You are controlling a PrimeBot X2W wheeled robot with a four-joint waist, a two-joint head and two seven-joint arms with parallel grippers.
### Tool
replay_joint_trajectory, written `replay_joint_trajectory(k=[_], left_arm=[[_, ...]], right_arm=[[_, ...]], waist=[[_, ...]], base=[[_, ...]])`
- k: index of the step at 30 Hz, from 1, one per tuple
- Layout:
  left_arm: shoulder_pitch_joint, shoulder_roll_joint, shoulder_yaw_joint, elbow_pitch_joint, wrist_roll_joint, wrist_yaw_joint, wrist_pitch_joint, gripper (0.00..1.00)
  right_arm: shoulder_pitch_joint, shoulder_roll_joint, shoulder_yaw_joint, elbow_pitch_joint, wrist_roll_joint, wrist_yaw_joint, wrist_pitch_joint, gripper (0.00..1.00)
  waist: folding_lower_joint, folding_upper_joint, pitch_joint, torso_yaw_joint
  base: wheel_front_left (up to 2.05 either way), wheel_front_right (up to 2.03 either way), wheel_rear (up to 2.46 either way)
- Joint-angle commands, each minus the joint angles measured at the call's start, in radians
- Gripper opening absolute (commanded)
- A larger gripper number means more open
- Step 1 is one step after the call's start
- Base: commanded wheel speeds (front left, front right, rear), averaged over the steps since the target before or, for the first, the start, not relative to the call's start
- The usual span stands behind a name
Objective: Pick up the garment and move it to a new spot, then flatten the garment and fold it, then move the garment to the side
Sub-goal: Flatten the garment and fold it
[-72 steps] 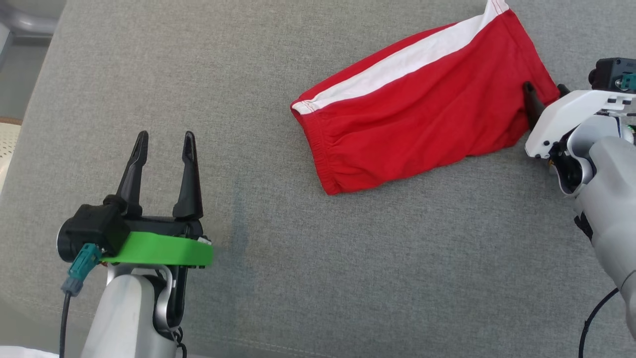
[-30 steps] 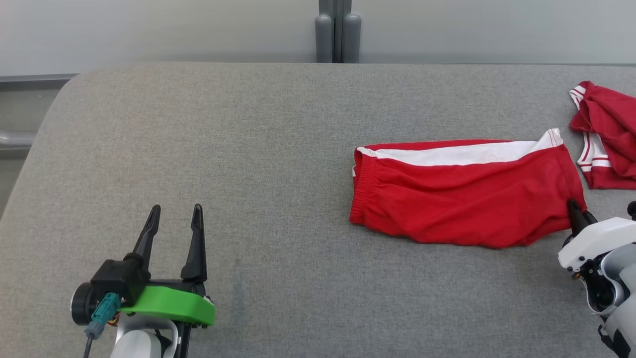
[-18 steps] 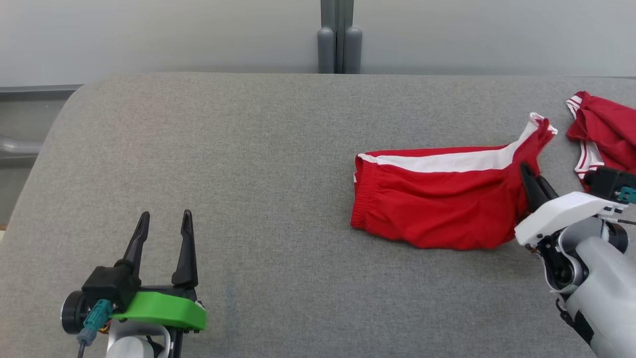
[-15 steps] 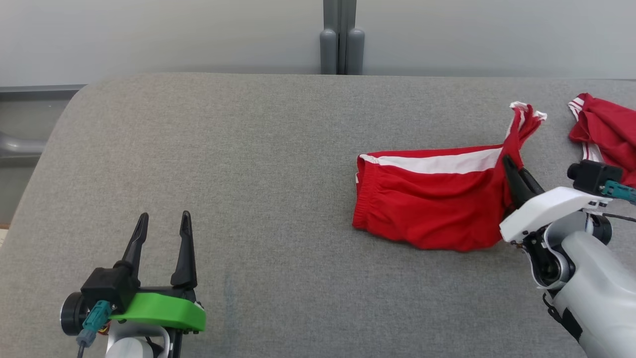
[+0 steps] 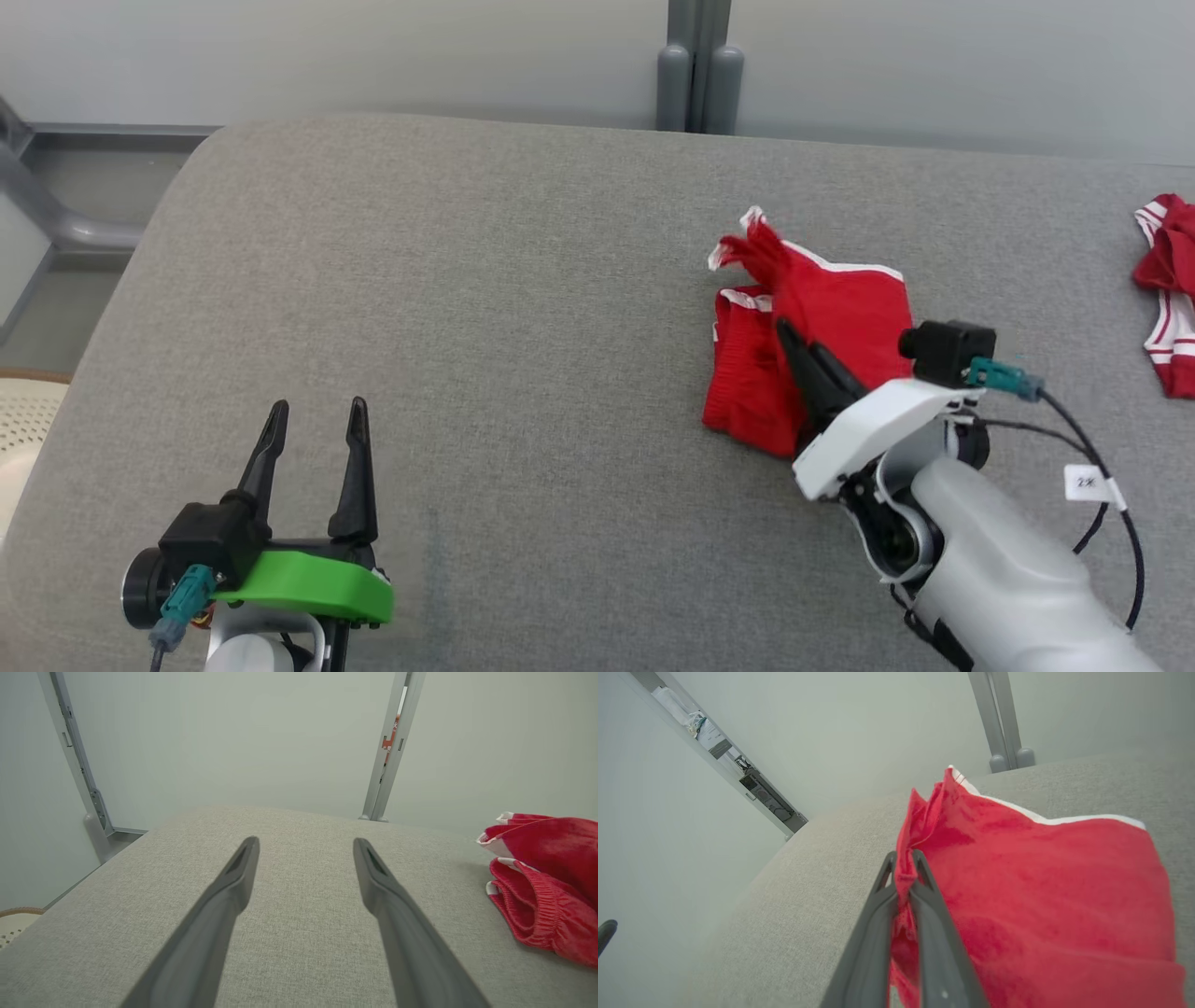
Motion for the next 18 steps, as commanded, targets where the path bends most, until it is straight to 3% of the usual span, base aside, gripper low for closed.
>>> replay_joint_trajectory(k=[1,7,8,9,10,18], left_arm=[[-0.003,0.0,0.0,-0.001,-0.006,-0.004,0.0,1.0],[-0.001,0.0,0.003,-0.005,-0.007,-0.003,0.0,1.0],[-0.001,0.0,0.006,-0.005,-0.007,-0.003,0.0,1.0],[-0.001,0.0,0.009,-0.006,-0.007,-0.003,0.0,1.0],[0.0,-0.001,0.011,-0.007,-0.008,-0.003,0.0,1.0],[-0.014,-0.001,-0.002,-0.005,-0.005,-0.003,0.0,1.0]], right_arm=[[0.027,0.009,0.004,0.013,-0.004,-0.001,0.002,0.0],[0.071,0.04,0.033,0.045,-0.015,-0.001,-0.005,0.0],[0.074,0.043,0.033,0.042,-0.01,-0.001,-0.008,0.26],[0.074,0.043,0.032,0.041,-0.009,-0.001,-0.013,0.58],[0.075,0.043,0.03,0.038,-0.008,-0.001,-0.017,1.0],[0.047,-0.024,-0.071,0.0,-0.043,-0.001,-0.038,1.0]], waist=[[0.0,0.0,0.009,0.026],[0.0,0.0,0.021,0.048],[0.0,0.0,0.023,0.048],[0.0,0.0,0.024,0.046],[0.0,0.0,0.025,0.043],[0.0,0.0,0.022,0.017]], base=[[0.0,0.0,0.0],[0.0,0.0,0.0],[0.0,0.0,0.0],[0.0,0.0,0.0],[0.0,0.0,0.0],[0.0,0.0,0.0]])
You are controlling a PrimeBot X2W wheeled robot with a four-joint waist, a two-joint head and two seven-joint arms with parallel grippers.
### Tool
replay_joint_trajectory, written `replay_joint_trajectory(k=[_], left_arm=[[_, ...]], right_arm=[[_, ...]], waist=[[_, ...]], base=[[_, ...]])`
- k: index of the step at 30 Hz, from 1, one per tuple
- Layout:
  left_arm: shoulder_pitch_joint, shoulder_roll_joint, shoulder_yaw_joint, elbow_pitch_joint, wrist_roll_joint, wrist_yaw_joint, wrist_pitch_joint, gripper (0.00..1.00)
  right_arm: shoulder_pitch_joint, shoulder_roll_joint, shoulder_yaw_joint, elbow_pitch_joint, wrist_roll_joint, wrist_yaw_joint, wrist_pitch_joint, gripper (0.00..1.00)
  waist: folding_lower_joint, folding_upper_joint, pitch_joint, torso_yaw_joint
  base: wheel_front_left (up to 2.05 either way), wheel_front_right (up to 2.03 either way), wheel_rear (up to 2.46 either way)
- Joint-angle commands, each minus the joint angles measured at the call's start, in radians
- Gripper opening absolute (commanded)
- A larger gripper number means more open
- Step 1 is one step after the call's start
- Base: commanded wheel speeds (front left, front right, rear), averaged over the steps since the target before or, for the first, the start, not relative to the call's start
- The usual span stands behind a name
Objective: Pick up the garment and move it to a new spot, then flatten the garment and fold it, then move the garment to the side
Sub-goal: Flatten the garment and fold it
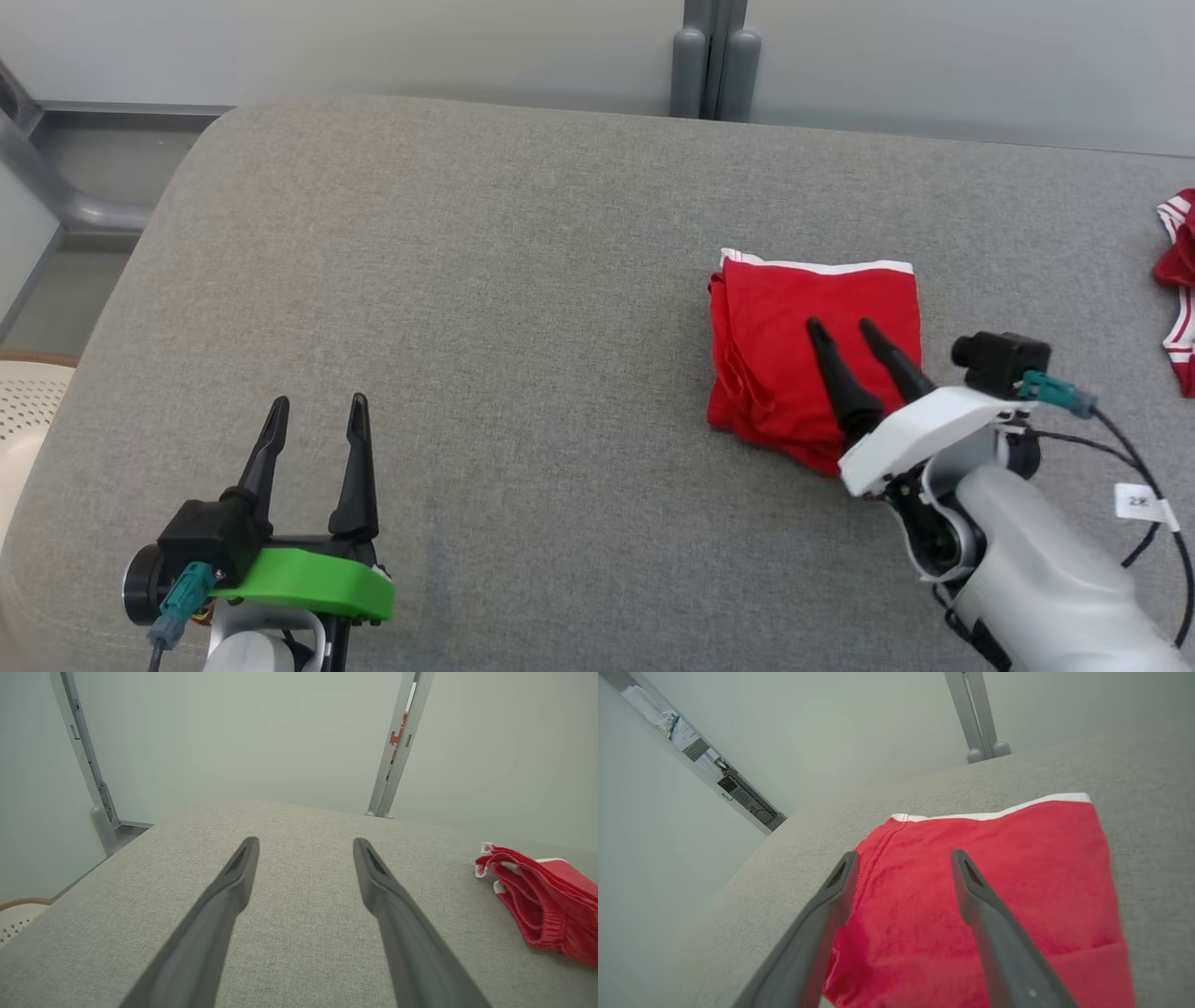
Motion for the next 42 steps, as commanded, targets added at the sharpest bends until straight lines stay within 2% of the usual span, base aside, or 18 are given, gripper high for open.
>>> replay_joint_trajectory(k=[1,5,6,7,8,19,26,31,36,38,42], left_arm=[[-0.011,0.0,-0.002,-0.002,0.004,-0.003,0.0,1.0],[-0.013,0.0,-0.01,-0.006,0.004,-0.003,0.0,1.0],[-0.013,0.0,-0.014,-0.006,0.005,-0.003,0.0,1.0],[-0.013,0.0,-0.016,-0.006,0.006,-0.003,0.0,1.0],[-0.014,0.0,-0.019,-0.006,0.006,-0.003,0.0,1.0],[-0.041,0.0,-0.049,0.0,-0.001,-0.003,0.0,1.0],[-0.051,0.0,-0.068,0.004,-0.008,-0.003,0.0,1.0],[-0.055,0.0,-0.076,0.007,-0.013,-0.003,0.0,1.0],[-0.058,0.0,-0.081,0.012,-0.019,-0.002,0.0,1.0],[-0.058,0.0,-0.08,0.014,-0.019,0.002,0.0,1.0],[-0.05,0.0,-0.067,0.013,-0.009,0.007,0.0,1.0]], right_arm=[[-0.005,-0.017,-0.035,-0.013,-0.02,-0.001,-0.006,1.0],[0.028,-0.033,-0.157,-0.036,-0.083,-0.001,-0.006,1.0],[0.037,-0.036,-0.184,-0.033,-0.1,-0.001,-0.005,0.9],[0.038,-0.041,-0.205,-0.033,-0.118,-0.001,-0.006,0.32],[0.041,-0.043,-0.224,-0.029,-0.139,-0.001,-0.006,0.0],[0.014,0.038,-0.274,0.098,-0.269,-0.001,-0.006,0.0],[-0.003,0.121,-0.235,0.152,-0.317,-0.001,-0.006,0.0],[0.007,0.171,-0.136,0.138,-0.318,-0.001,-0.006,0.0],[0.02,0.186,-0.042,0.117,-0.298,-0.001,-0.006,0.0],[0.008,0.187,-0.023,0.099,-0.305,-0.001,-0.006,0.0],[-0.001,0.187,-0.059,0.04,-0.318,-0.001,-0.006,0.0]], waist=[[0.0,0.0,-0.002,-0.004],[0.0,0.0,0.0,-0.005],[0.0,0.0,0.002,-0.004],[0.0,0.0,0.004,-0.002],[0.0,0.0,0.007,-0.001],[0.0,0.0,0.036,0.026],[0.0,0.0,0.05,0.044],[0.0,0.0,0.055,0.054],[0.0,0.0,0.054,0.056],[0.0,0.0,0.052,0.051],[0.0,0.0,0.044,0.018]], base=[[0.0,0.0,0.0],[0.0,0.0,0.0],[0.0,0.0,0.0],[0.0,0.0,0.0],[0.0,0.0,0.0],[0.0,0.0,0.0],[0.0,0.0,0.0],[0.0,0.0,0.0],[0.0,0.0,0.0],[0.0,0.0,0.0],[0.0,0.0,0.0]])
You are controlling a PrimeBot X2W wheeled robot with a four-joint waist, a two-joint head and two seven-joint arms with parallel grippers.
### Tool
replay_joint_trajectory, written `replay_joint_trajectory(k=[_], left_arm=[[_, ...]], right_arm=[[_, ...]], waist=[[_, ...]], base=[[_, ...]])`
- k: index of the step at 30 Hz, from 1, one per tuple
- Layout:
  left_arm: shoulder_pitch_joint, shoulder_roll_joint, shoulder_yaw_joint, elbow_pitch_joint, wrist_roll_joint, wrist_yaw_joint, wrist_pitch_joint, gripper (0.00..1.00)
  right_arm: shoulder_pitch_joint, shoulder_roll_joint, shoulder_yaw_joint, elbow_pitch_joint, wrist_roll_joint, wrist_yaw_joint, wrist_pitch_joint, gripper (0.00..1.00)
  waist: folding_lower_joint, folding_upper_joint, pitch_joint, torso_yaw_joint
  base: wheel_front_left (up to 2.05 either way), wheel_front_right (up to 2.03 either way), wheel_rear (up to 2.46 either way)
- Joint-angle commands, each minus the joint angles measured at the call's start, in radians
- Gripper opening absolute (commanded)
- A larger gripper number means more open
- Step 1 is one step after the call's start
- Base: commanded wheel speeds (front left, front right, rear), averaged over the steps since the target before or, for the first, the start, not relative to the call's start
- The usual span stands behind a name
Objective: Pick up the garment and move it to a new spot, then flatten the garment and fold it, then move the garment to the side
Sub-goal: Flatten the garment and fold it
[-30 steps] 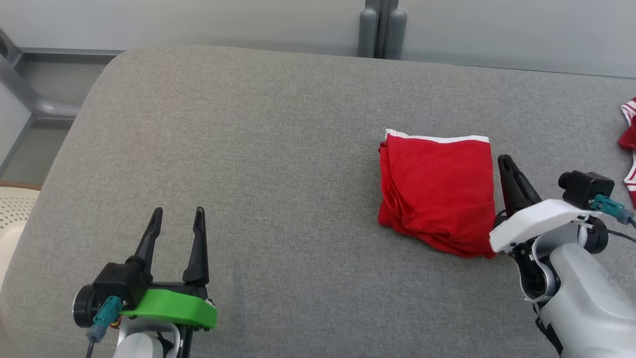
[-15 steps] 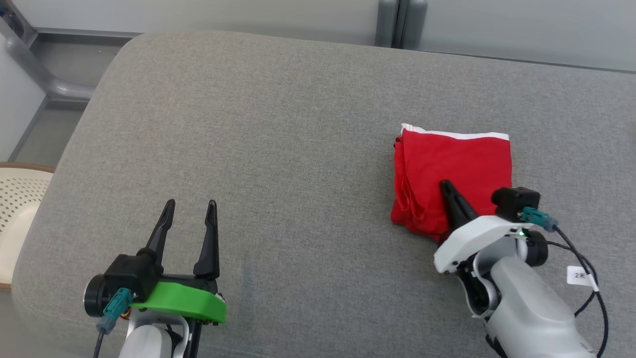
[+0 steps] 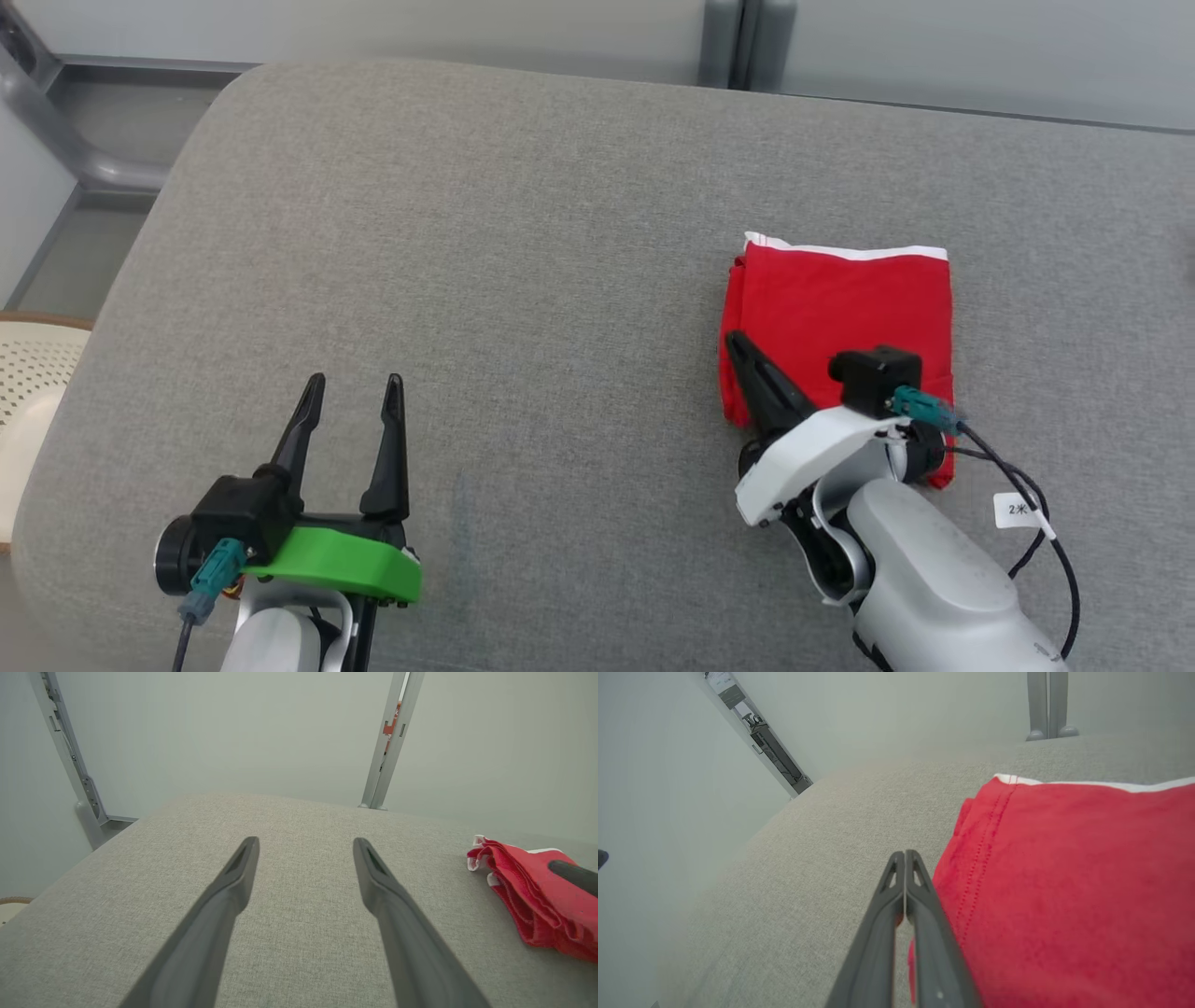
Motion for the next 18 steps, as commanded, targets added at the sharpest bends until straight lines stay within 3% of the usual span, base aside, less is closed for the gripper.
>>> replay_joint_trajectory(k=[1,16,17,18], left_arm=[[-0.005,0.0,0.009,0.003,0.008,0.002,0.0,1.0],[0.037,0.001,0.066,0.015,0.038,0.01,0.0,1.0],[0.041,0.001,0.071,0.016,0.038,0.011,0.0,1.0],[0.044,0.001,0.073,0.017,0.039,0.011,0.0,1.0]], right_arm=[[-0.001,-0.006,-0.02,-0.022,-0.02,-0.001,-0.003,0.0],[0.14,-0.143,-0.233,-0.267,-0.178,-0.001,-0.003,0.0],[0.157,-0.151,-0.244,-0.281,-0.184,-0.001,-0.002,0.09],[0.172,-0.157,-0.255,-0.292,-0.189,-0.001,-0.003,0.38]], waist=[[0.0,0.0,-0.01,-0.028],[0.0,0.0,-0.074,-0.181],[0.0,0.0,-0.078,-0.19],[0.0,0.0,-0.082,-0.196]], base=[[0.0,0.0,0.0],[0.0,0.0,0.0],[0.0,0.0,0.0],[0.0,0.0,0.0]])
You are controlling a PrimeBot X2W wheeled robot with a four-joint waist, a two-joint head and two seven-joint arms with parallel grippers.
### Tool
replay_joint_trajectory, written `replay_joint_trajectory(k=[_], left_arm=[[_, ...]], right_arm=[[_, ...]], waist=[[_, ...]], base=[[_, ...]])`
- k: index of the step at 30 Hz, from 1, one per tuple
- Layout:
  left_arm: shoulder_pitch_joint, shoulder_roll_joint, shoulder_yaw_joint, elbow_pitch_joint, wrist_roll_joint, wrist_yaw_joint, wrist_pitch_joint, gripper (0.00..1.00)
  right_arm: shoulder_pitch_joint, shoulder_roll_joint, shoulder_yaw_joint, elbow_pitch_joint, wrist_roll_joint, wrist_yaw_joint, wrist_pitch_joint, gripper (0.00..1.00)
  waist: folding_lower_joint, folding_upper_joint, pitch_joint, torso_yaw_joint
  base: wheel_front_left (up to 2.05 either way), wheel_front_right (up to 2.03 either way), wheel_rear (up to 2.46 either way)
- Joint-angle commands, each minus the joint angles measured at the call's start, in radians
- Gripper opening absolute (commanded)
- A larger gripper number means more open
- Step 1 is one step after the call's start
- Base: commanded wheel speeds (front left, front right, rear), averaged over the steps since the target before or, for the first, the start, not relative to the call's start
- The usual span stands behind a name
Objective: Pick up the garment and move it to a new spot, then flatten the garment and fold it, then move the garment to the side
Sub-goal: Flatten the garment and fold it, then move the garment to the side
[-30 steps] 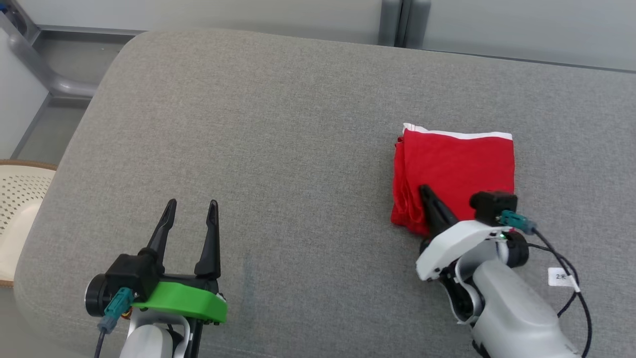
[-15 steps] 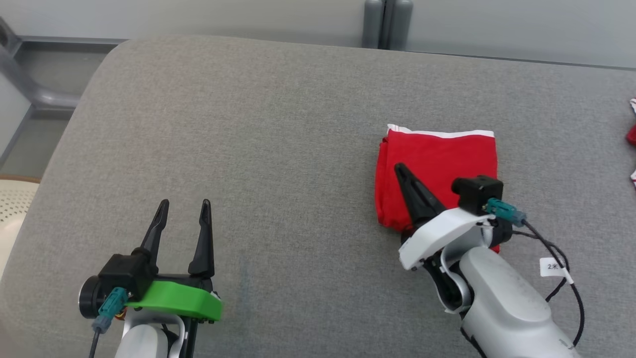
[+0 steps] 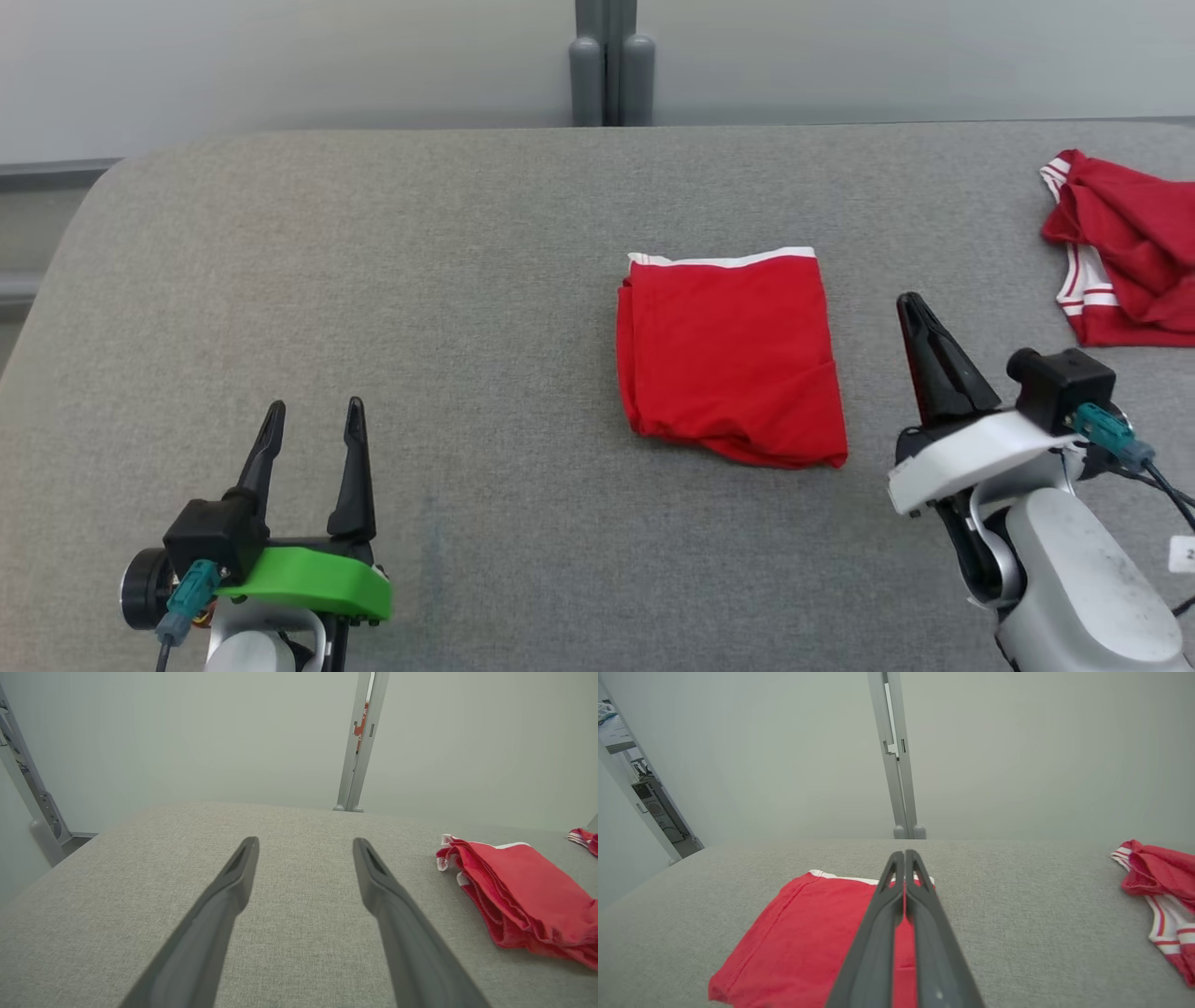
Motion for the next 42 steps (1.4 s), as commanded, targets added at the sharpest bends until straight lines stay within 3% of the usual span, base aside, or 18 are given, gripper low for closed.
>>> replay_joint_trajectory(k=[1,2,19,42], left_arm=[[0.017,0.002,0.006,0.002,0.004,0.002,0.0,1.0],[0.02,0.002,0.01,0.002,0.008,0.003,0.0,1.0],[0.102,0.026,0.068,-0.023,0.046,0.021,0.0,1.0],[0.16,0.046,0.05,-0.147,0.013,0.035,0.102,1.0]], right_arm=[[0.033,-0.009,-0.014,-0.02,-0.009,-0.001,-0.003,0.7],[0.047,-0.013,-0.025,-0.031,-0.012,-0.001,-0.003,1.0],[0.287,0.037,-0.131,-0.181,-0.079,-0.001,-0.003,1.0],[0.392,0.086,-0.171,-0.28,-0.143,-0.001,0.049,1.0]], waist=[[0.0,0.0,-0.028,-0.036],[0.0,0.0,-0.032,-0.042],[0.0,0.0,-0.117,-0.063],[0.0,0.0,-0.141,-0.032]], base=[[0.0,0.0,0.0],[0.0,0.0,0.0],[0.0,0.0,0.0],[0.0,0.0,0.0]])
